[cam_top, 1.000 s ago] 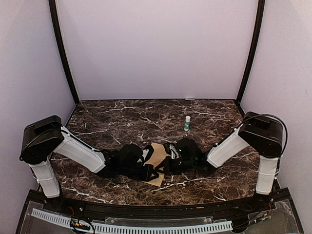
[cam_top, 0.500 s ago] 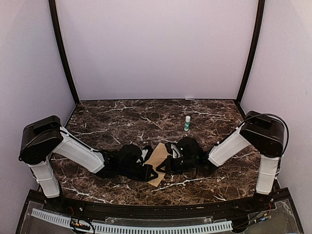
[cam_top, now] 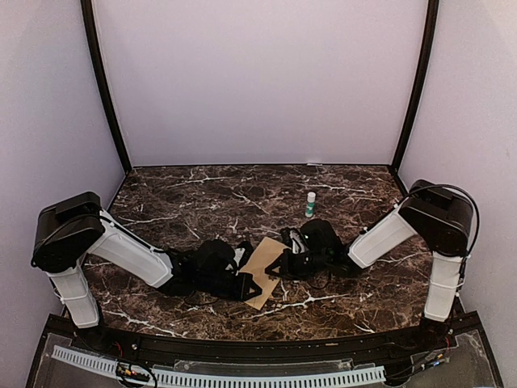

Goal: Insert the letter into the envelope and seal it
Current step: Seal the envelope flap on the envelope.

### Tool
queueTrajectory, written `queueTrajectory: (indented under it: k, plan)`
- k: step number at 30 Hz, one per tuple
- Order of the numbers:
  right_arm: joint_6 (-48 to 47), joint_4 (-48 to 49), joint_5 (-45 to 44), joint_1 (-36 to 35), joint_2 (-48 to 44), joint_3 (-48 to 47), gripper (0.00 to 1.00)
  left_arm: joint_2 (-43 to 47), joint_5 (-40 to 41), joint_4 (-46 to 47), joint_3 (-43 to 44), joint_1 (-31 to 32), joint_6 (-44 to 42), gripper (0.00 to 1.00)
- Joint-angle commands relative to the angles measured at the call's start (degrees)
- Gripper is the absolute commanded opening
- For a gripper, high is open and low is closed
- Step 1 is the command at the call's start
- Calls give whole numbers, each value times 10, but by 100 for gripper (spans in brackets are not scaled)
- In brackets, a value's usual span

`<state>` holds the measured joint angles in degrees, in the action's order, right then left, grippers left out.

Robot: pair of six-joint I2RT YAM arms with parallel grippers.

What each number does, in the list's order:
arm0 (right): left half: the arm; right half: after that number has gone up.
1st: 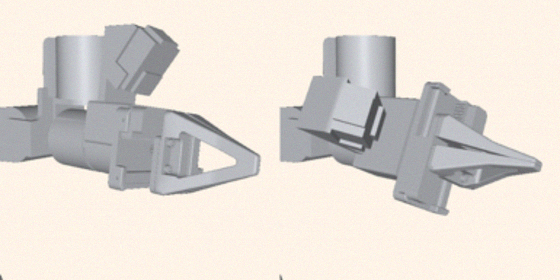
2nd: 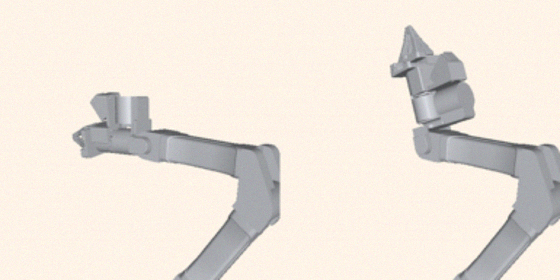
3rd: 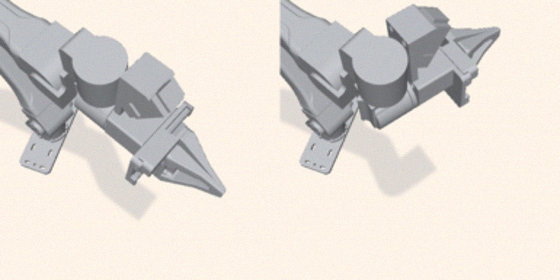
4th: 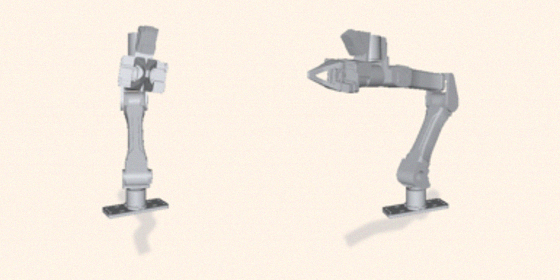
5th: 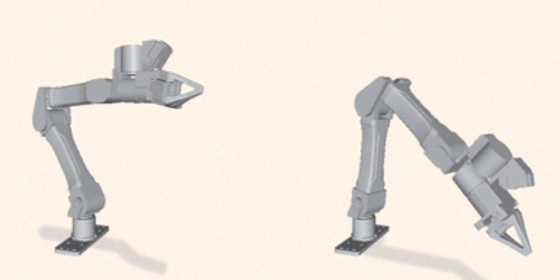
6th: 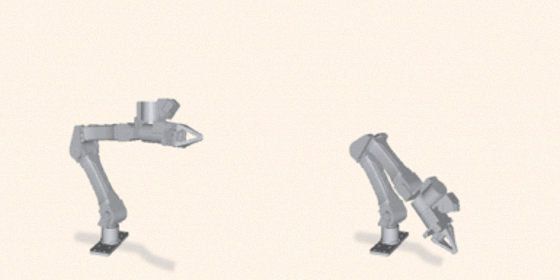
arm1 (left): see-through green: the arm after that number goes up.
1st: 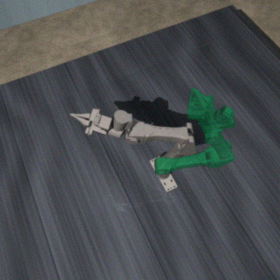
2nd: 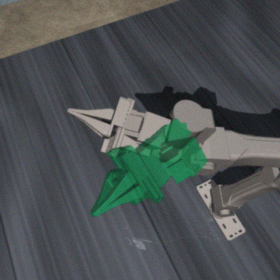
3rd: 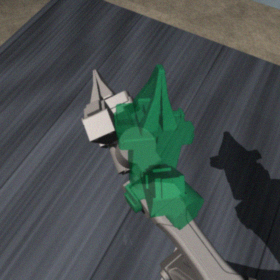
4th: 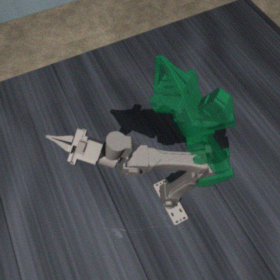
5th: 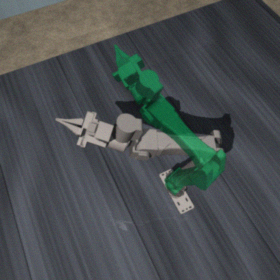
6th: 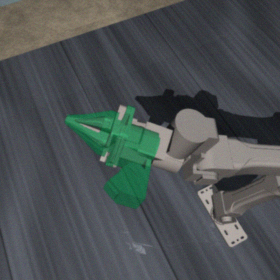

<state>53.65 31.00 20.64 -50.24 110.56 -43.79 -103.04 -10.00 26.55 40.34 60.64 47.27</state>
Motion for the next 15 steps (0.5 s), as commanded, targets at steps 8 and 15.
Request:
queueTrajectory:
  k: [8, 15]
  plan:
    - [-20, -87, -54, 33, 25, 33, 0, -2, 0, -89, -27, 3, 0, 0]
    - [-17, -86, -58, 37, 23, 37, 0, 0, 2, -90, -25, 3, 1, 0]
